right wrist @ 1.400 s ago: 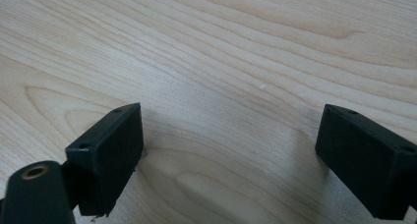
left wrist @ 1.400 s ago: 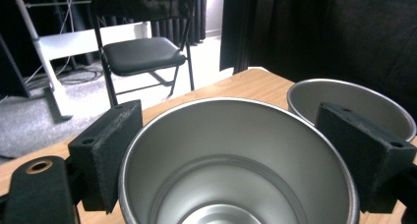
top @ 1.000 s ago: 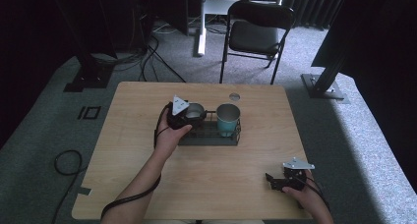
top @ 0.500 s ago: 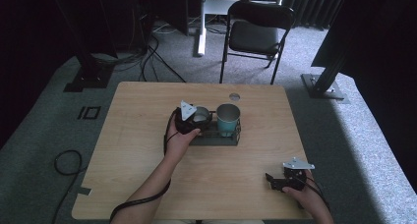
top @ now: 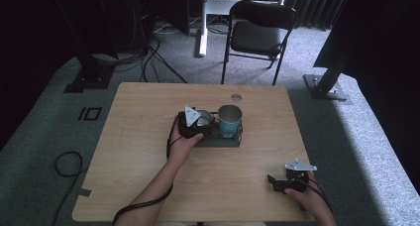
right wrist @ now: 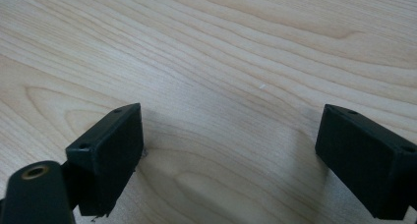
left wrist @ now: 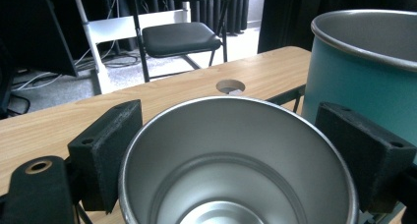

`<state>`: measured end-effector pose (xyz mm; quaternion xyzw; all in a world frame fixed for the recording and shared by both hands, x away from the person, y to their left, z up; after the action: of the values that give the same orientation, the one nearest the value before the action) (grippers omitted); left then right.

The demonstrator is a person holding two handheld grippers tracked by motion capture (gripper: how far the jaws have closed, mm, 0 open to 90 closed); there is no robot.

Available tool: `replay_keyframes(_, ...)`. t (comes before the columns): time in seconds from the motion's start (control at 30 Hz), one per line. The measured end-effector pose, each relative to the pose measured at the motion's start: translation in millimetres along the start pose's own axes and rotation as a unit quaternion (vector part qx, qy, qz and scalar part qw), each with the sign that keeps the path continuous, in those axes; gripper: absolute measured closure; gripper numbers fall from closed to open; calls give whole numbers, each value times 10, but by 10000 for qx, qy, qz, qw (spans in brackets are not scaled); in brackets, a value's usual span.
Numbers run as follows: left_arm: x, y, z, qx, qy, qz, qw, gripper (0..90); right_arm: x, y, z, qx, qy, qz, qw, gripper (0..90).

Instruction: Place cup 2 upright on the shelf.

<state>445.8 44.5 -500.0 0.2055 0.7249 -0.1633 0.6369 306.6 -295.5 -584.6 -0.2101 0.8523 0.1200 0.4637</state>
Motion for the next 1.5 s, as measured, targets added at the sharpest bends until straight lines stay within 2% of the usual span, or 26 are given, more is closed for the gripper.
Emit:
replay_keyframes(0.07, 4, 7, 0, -14, 11, -60, 10000, 137, 0, 0, 0, 1, 2, 0, 10000, 105)
replay_keyframes(0.13, 13, 9, 0, 92, 97, -98, 9999, 105, 0, 0, 0, 1, 2, -2, 10000, 105)
replay_keyframes(0.2, 8, 15, -10, 170, 57, -89, 9998, 94, 0, 0, 0, 2, 2, -4, 10000, 105)
replay_keyframes(0.27, -6, 26, -23, 200, -21, -56, 9998, 28, 0, 0, 0, 2, 4, -5, 10000, 104)
replay_keyframes(0.3, -18, 21, -32, 277, -54, -103, 9995, 28, 0, 0, 0, 3, 3, -5, 10000, 105)
replay_keyframes(0.33, -29, 26, -41, 222, -87, -79, 9997, 28, 0, 0, 0, 3, 3, -6, 10000, 105)
replay_keyframes(0.4, -56, 24, -59, 263, -119, -43, 9996, 27, 0, 0, 0, 3, 4, -7, 10000, 105)
replay_keyframes(0.43, -63, 29, -67, 217, -108, -10, 9997, 27, 0, 1, 0, 3, 4, -6, 10000, 105)
replay_keyframes(0.5, -69, 32, -85, 291, -64, -6, 9996, 28, 0, 0, 0, 3, 4, -6, 10000, 105)
replay_keyframes(0.53, -71, 42, -97, 250, -64, 22, 9997, 27, 0, 0, 0, 3, 4, -7, 10000, 105)
replay_keyframes(0.83, -131, 96, -226, 394, -122, -239, 9989, 28, 0, 1, 0, 4, 5, -6, 10000, 105)
replay_keyframes(1.03, -198, 168, -319, 365, -140, -224, 9990, 28, 0, 1, 0, 4, 3, -7, 10000, 104)
replay_keyframes(1.27, -196, 238, -395, 349, -96, -276, 9990, 28, 0, 1, 0, 4, 3, -6, 10000, 105)
replay_keyframes(1.5, -204, 399, -512, 215, -88, -299, 9993, 28, 0, 1, 0, 4, 5, -8, 10000, 104)
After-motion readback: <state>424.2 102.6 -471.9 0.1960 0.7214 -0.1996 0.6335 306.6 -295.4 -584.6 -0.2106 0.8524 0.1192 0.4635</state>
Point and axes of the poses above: each handheld gripper's, and its own axes: z roughly forward along the jaws, x roughly out of its underside, y roughly to its left, the point moved 4 cm from there along z, roughly forward along the jaws, and after that the axes turned 11 degrees about -y, right-handed, at the moved point
